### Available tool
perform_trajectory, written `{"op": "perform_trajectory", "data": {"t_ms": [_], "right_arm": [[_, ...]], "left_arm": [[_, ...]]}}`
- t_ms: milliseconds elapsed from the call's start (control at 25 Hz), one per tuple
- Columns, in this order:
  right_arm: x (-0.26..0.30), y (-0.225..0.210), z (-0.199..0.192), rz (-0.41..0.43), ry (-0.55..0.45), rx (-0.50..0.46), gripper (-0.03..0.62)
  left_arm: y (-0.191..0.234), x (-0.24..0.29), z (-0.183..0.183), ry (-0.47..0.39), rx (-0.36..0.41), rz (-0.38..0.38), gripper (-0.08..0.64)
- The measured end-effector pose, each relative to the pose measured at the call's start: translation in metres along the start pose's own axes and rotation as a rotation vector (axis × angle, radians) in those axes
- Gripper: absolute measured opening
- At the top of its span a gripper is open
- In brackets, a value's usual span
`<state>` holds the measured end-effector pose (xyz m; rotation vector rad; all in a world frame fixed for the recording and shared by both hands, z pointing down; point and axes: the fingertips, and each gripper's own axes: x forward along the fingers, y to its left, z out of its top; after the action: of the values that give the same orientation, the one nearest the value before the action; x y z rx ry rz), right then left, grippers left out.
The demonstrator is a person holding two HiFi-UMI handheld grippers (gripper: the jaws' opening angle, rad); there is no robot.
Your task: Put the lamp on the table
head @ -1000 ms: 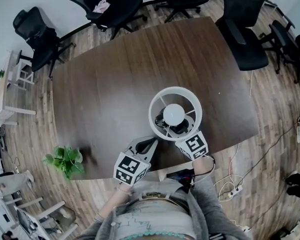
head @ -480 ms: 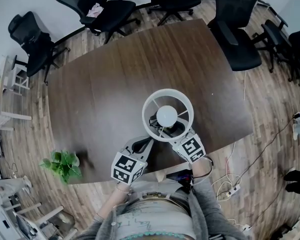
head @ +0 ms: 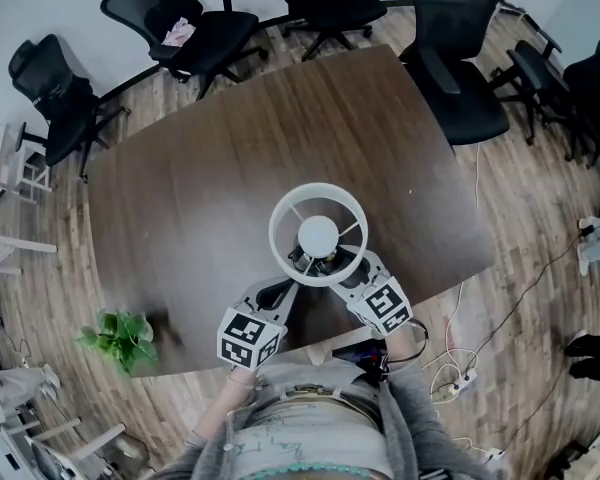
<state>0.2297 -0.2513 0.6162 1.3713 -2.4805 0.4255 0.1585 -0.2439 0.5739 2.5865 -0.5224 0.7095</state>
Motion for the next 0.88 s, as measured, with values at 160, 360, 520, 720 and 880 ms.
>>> {"op": "perform_trajectory", "data": {"t_ms": [160, 360, 520, 720, 880], "right_arm": [[-0.008, 0.001, -0.003, 0.011, 0.019, -0.004, 0.245], [-0.015, 0.001, -0.005, 0.016, 0.023, -0.002, 0.249], [-0.018, 0.002, -0.001, 0.023, 0.014, -0.002, 0.249], [-0.022, 0.003, 0.007, 0.039, 0.000, -0.001, 0.249], [-0.028, 0.003, 0.009, 0.054, -0.002, -0.006, 0.250]], "left_arm": [[0.000, 0.003, 0.000, 0.000, -0.003, 0.006, 0.011], [0.001, 0.008, -0.001, 0.000, -0.011, 0.021, 0.011], [0.000, 0.010, -0.004, 0.006, -0.024, 0.020, 0.011], [0.001, 0.011, -0.004, 0.003, -0.034, 0.036, 0.011], [0.002, 0.011, -0.004, -0.001, -0.039, 0.059, 0.011]]}}
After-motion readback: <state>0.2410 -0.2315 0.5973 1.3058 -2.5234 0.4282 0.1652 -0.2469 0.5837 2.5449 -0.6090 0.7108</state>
